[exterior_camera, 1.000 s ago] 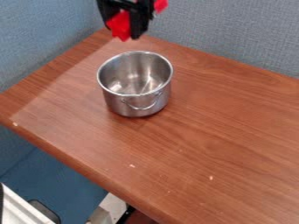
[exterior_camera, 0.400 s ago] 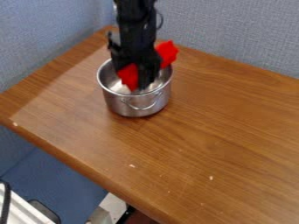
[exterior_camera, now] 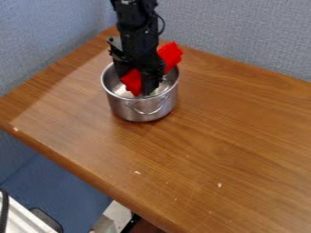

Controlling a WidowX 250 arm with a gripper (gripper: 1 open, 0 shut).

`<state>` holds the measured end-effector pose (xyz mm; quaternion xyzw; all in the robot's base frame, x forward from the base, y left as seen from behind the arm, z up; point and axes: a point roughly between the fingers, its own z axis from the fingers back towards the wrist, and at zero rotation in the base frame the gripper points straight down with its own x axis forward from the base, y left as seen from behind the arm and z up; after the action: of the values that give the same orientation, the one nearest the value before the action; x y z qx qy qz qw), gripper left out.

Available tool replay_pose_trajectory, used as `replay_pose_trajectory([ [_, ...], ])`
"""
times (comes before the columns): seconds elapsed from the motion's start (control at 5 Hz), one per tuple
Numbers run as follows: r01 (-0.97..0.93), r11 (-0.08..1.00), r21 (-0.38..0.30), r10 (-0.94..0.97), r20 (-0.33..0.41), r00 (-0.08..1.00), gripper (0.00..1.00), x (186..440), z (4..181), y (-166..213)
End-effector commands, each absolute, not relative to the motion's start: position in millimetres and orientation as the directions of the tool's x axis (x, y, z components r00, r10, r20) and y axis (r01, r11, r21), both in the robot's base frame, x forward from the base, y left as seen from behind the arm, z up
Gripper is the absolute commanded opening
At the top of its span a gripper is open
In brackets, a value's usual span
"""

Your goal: Put the red object in the metal pot

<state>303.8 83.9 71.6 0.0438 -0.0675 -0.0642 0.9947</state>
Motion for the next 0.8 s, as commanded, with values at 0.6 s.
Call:
replay_pose_trajectory([
  [0.6,0.129,0.988,0.087,-0.143,0.187,0.972,0.0,327,80.4,69],
])
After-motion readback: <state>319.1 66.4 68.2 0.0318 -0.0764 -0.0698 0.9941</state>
